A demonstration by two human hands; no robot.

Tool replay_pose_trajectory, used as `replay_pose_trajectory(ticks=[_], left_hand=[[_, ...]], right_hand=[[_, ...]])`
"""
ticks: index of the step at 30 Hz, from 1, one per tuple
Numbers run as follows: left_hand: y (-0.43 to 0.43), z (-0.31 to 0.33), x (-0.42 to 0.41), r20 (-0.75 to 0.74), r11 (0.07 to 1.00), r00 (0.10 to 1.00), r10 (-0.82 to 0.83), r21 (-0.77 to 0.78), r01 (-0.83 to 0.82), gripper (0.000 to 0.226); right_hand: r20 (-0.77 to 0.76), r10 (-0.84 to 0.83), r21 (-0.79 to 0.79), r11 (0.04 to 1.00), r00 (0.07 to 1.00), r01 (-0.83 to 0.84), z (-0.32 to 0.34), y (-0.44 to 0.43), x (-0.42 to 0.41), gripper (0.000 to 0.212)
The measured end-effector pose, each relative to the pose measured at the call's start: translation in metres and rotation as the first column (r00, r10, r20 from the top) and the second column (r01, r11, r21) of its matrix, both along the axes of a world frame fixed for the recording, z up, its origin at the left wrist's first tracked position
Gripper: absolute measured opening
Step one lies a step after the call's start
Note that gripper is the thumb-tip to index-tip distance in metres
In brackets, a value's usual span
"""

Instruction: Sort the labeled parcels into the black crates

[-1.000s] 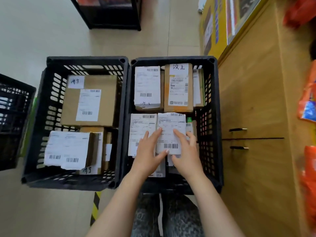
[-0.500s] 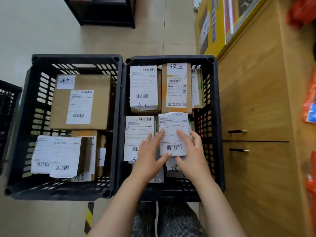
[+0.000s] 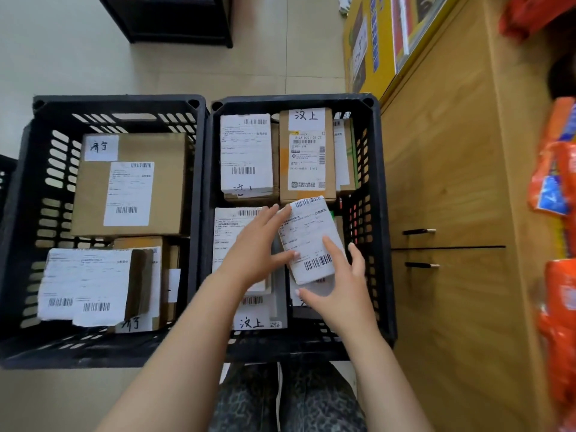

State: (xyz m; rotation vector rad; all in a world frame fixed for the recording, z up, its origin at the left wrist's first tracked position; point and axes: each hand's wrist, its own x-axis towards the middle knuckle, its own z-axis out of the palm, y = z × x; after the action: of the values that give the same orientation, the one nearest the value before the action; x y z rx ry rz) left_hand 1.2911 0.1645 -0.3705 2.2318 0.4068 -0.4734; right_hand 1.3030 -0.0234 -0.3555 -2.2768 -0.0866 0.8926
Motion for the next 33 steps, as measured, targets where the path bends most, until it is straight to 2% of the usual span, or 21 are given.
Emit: replay_pose_trajectory(ticks=[4, 7, 10, 17, 23, 29, 33], left_hand=[[-0.002, 0.003, -0.004, 0.006, 0.997, 0.999, 0.049, 0.057, -0.049, 0.079], [-0.008, 0.005, -0.018, -0.005, 0.987, 0.990, 0.139, 0.082, -0.138, 0.081], [-0.019, 0.002, -0.031, -0.034, 0.982, 0.983, 0.180, 0.064, -0.178, 0.084], [-0.035, -0.005, -0.031, -0.006, 0.962, 0.962, 0.274, 0.013, -0.274, 0.089], [-0.024, -0.010, -0.016, 0.034, 0.951, 0.951, 0.308, -0.005, -0.308, 0.070], [-0.022, -0.004, -0.025, 0.012, 0.964, 0.964, 0.264, -0.024, -0.264, 0.068], [-0.021, 0.011, -0.036, -0.015, 0.968, 0.968, 0.249, -0.006, -0.250, 0.075]], right_hand=[[0.003, -0.055, 0.033, 0.998, 0.998, 0.055, -0.001, 0.003, -0.001, 0.102], [0.001, -0.054, 0.085, 0.995, 0.999, 0.054, 0.001, 0.000, 0.003, 0.095], [0.026, -0.069, 0.070, 0.995, 0.997, 0.067, 0.001, -0.004, 0.011, 0.092], [0.082, 0.022, 0.084, 0.996, 0.996, -0.029, -0.008, 0.002, 0.036, 0.084], [0.187, 0.151, -0.025, 0.989, 0.971, -0.149, -0.016, 0.006, 0.054, 0.082], [0.174, 0.274, -0.119, 0.959, 0.946, -0.256, -0.014, 0.005, 0.064, 0.086], [0.171, 0.281, -0.133, 0.956, 0.944, -0.260, -0.006, -0.002, 0.062, 0.084]])
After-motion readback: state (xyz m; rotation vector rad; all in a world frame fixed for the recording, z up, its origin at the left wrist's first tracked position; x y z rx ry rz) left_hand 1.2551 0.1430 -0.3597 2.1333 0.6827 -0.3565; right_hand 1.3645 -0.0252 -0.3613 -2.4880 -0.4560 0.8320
